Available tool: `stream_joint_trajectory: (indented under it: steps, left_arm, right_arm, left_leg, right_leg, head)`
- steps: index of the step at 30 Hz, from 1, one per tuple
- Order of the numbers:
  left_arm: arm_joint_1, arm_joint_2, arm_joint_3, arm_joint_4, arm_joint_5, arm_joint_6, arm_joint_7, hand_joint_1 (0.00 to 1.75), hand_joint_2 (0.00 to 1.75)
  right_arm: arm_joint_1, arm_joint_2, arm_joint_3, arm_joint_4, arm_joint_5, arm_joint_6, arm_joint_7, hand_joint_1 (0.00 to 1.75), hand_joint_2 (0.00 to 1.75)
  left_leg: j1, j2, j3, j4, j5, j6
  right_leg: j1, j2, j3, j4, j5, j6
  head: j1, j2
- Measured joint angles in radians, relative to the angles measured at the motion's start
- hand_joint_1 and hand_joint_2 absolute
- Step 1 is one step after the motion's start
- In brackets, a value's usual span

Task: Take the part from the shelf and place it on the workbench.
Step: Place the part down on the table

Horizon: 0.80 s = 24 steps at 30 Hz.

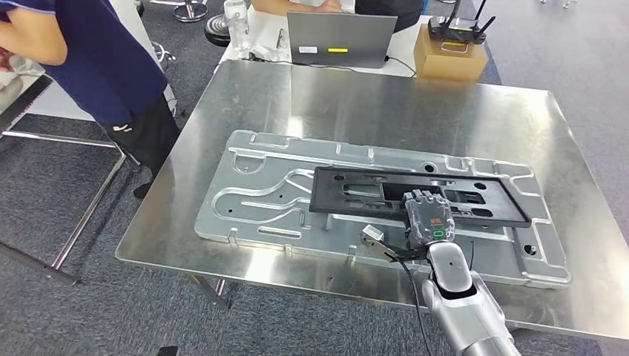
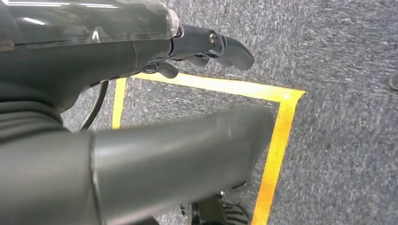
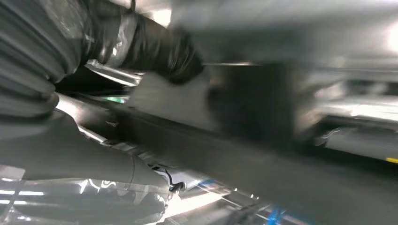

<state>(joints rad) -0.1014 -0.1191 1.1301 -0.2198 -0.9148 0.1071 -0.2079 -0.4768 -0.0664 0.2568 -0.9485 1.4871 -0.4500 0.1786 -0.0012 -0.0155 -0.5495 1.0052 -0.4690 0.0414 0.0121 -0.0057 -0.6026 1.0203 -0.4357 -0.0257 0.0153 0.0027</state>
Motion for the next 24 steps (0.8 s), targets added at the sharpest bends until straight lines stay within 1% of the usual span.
stream_joint_trajectory:
  steps: [1, 3, 4, 5, 6, 7, 8, 9, 10, 11, 12, 13, 14, 15, 16, 18, 19, 20, 21, 22, 23, 24]
  left_arm:
    - [0.0, 0.0, 0.0, 0.0, -0.001, 0.0, 0.001, 0.0, 0.87]
    - [-0.001, 0.002, 0.001, 0.0, -0.001, 0.001, 0.0, 0.0, 0.0]
    - [-0.002, 0.004, 0.001, 0.0, 0.0, 0.0, -0.001, 0.0, 0.0]
    - [-0.003, 0.005, 0.002, 0.0, 0.001, -0.001, -0.004, 0.0, 0.0]
    - [-0.003, 0.006, 0.002, 0.0, 0.002, -0.003, -0.007, 0.0, 0.0]
    - [-0.003, 0.006, 0.004, 0.0, 0.003, -0.004, -0.008, 0.0, 0.0]
    - [-0.002, 0.008, 0.005, 0.0, 0.003, -0.005, -0.009, 0.0, 0.0]
    - [0.0, 0.009, 0.006, 0.0, 0.003, -0.005, -0.01, 0.0, 0.0]
    - [0.001, 0.011, 0.007, 0.0, 0.003, -0.005, -0.01, 0.0, 0.0]
    - [0.001, 0.012, 0.007, 0.0, 0.004, -0.006, -0.01, 0.0, 0.0]
    - [0.0, 0.013, 0.008, 0.0, 0.004, -0.006, -0.01, 0.0, 0.0]
    - [-0.001, 0.014, 0.008, 0.0, 0.004, -0.007, -0.01, 0.0, 0.0]
    - [-0.002, 0.013, 0.008, 0.0, 0.004, -0.007, -0.01, 0.0, 0.0]
    - [-0.003, 0.013, 0.008, 0.0, 0.004, -0.008, -0.01, 0.0, 0.0]
    - [-0.004, 0.013, 0.008, 0.0, 0.004, -0.008, -0.01, 0.0, 0.0]
    - [-0.003, 0.013, 0.009, 0.0, 0.004, -0.008, -0.01, 0.0, 0.0]
    - [-0.003, 0.013, 0.009, 0.0, 0.004, -0.008, -0.01, 0.0, 0.0]
    - [-0.004, 0.013, 0.009, 0.0, 0.004, -0.008, -0.01, 0.0, 0.0]
    - [-0.004, 0.013, 0.009, 0.0, 0.004, -0.008, -0.01, 0.0, 0.0]
    - [-0.004, 0.013, 0.01, 0.0, 0.004, -0.009, -0.009, 0.0, 0.0]
    - [-0.004, 0.013, 0.011, 0.0, 0.004, -0.009, -0.009, 0.0, 0.0]
    - [-0.004, 0.013, 0.012, 0.0, 0.004, -0.01, -0.009, 0.0, 0.0]
  right_arm:
    - [-0.002, 0.001, -0.003, 0.004, -0.001, -0.001, -0.001, 0.0, 0.0]
    - [-0.009, 0.005, -0.007, 0.009, -0.002, -0.003, -0.002, 0.0, 0.0]
    - [-0.011, 0.008, -0.008, 0.011, -0.003, -0.004, -0.002, 0.0, 0.0]
    - [-0.012, 0.012, -0.009, 0.014, -0.003, -0.004, -0.002, 0.0, 0.0]
    - [-0.013, 0.015, -0.01, 0.017, -0.003, -0.004, -0.002, 0.0, 0.0]
    - [-0.014, 0.017, -0.011, 0.02, -0.003, -0.004, -0.002, 0.0, 0.0]
    - [-0.015, 0.018, -0.011, 0.023, -0.003, -0.005, -0.002, 0.0, 0.0]
    - [-0.015, 0.02, -0.011, 0.026, -0.003, -0.005, -0.002, 0.0, 0.0]
    - [-0.015, 0.022, -0.011, 0.028, -0.003, -0.005, -0.002, 0.0, 0.0]
    - [-0.014, 0.023, -0.011, 0.03, -0.003, -0.006, -0.002, 0.0, 0.0]
    - [-0.014, 0.025, -0.011, 0.031, -0.003, -0.006, -0.003, 0.0, 0.0]
    - [-0.014, 0.026, -0.011, 0.033, -0.003, -0.007, -0.004, 0.0, 0.0]
    - [-0.014, 0.027, -0.012, 0.034, -0.003, -0.008, -0.005, 0.0, 0.0]
    - [-0.013, 0.027, -0.012, 0.036, -0.003, -0.008, -0.005, 0.0, 0.0]
    - [-0.011, 0.028, -0.012, 0.037, -0.003, -0.009, -0.006, 0.0, 0.0]
    - [-0.008, 0.028, -0.012, 0.04, -0.003, -0.009, -0.007, 0.0, 0.0]
    - [-0.007, 0.028, -0.012, 0.042, -0.003, -0.01, -0.007, 0.0, 0.0]
    - [-0.006, 0.028, -0.013, 0.044, -0.002, -0.01, -0.007, 0.0, 0.0]
    - [-0.005, 0.029, -0.013, 0.046, -0.002, -0.01, -0.008, 0.0, 0.0]
    - [-0.004, 0.029, -0.013, 0.049, -0.002, -0.01, -0.008, 0.0, 0.0]
    - [-0.001, 0.029, -0.014, 0.051, -0.002, -0.01, -0.008, 0.0, 0.0]
    - [0.002, 0.029, -0.014, 0.054, -0.002, -0.01, -0.008, 0.0, 0.0]
  left_leg:
    - [0.0, 0.002, 0.0, -0.001, -0.001, -0.005]
    - [-0.001, 0.006, 0.005, -0.001, -0.008, -0.016]
    - [-0.002, 0.007, 0.0, 0.016, -0.022, -0.02]
    - [-0.001, 0.008, -0.016, 0.053, -0.045, -0.026]
    - [0.004, 0.008, -0.042, 0.109, -0.076, -0.032]
    - [0.009, 0.008, -0.075, 0.175, -0.107, -0.038]
    - [0.015, 0.009, -0.104, 0.231, -0.126, -0.044]
    - [0.02, 0.009, -0.12, 0.259, -0.128, -0.05]
    - [0.025, 0.009, -0.118, 0.249, -0.11, -0.056]
    - [0.029, 0.01, -0.095, 0.2, -0.075, -0.062]
    - [0.034, 0.011, -0.062, 0.128, -0.04, -0.067]
    - [0.034, 0.01, -0.034, 0.067, -0.016, -0.069]
    - [0.034, 0.008, -0.015, 0.026, -0.003, -0.066]
    - [0.032, 0.006, -0.009, 0.011, -0.002, -0.061]
    - [0.03, 0.003, -0.011, 0.014, -0.002, -0.052]
    - [0.03, 0.004, -0.014, 0.012, 0.004, -0.035]
    - [0.03, 0.004, -0.014, 0.009, 0.008, -0.028]
    - [0.03, 0.006, -0.015, 0.006, 0.012, -0.02]
    - [0.029, 0.007, -0.017, 0.004, 0.014, -0.015]
    - [0.026, 0.007, -0.019, 0.004, 0.015, -0.012]
    - [0.024, 0.007, -0.022, 0.004, 0.016, -0.01]
    - [0.021, 0.007, -0.023, 0.005, 0.016, -0.009]
  right_leg:
    - [0.003, 0.001, 0.001, -0.005, 0.0, -0.002]
    - [-0.004, 0.006, 0.012, -0.023, 0.007, -0.004]
    - [-0.01, 0.005, 0.02, -0.035, 0.011, -0.006]
    - [-0.016, 0.004, 0.027, -0.045, 0.015, -0.007]
    - [-0.019, 0.003, 0.03, -0.05, 0.017, -0.008]
    - [-0.02, 0.003, 0.03, -0.05, 0.017, -0.009]
    - [-0.021, 0.004, 0.029, -0.05, 0.017, -0.008]
    - [-0.022, 0.006, 0.029, -0.048, 0.015, -0.006]
    - [-0.025, 0.009, 0.028, -0.044, 0.013, -0.003]
    - [-0.029, 0.011, 0.028, -0.038, 0.01, 0.003]
    - [-0.032, 0.013, 0.026, -0.03, 0.004, 0.011]
    - [-0.034, 0.015, 0.024, -0.02, -0.001, 0.02]
    - [-0.033, 0.017, 0.021, -0.012, -0.005, 0.028]
    - [-0.031, 0.019, 0.017, -0.007, -0.008, 0.036]
    - [-0.03, 0.02, 0.015, -0.006, -0.007, 0.042]
    - [-0.032, 0.021, 0.013, -0.004, -0.007, 0.053]
    - [-0.035, 0.019, 0.007, 0.008, -0.017, 0.057]
    - [-0.036, 0.016, -0.008, 0.039, -0.038, 0.06]
    - [-0.036, 0.013, -0.032, 0.09, -0.069, 0.061]
    - [-0.035, 0.011, -0.065, 0.156, -0.102, 0.061]
    - [-0.035, 0.01, -0.096, 0.22, -0.128, 0.061]
    - [-0.035, 0.011, -0.117, 0.263, -0.138, 0.06]
  head:
    - [0.0, 0.0]
    - [0.0, 0.0]
    - [0.0, 0.0]
    - [-0.001, 0.0]
    - [-0.001, 0.0]
    - [-0.002, 0.0]
    - [-0.001, 0.0]
    - [-0.001, 0.0]
    - [-0.001, 0.0]
    - [-0.001, 0.0]
    - [-0.002, 0.0]
    - [-0.002, 0.0]
    - [-0.002, 0.0]
    - [-0.001, 0.0]
    - [-0.001, 0.0]
    - [-0.001, 0.0]
    - [-0.001, 0.0]
    - [-0.001, 0.0]
    - [-0.001, 0.0]
    - [-0.001, 0.0]
    - [-0.001, 0.0]
    - [-0.001, 0.0]
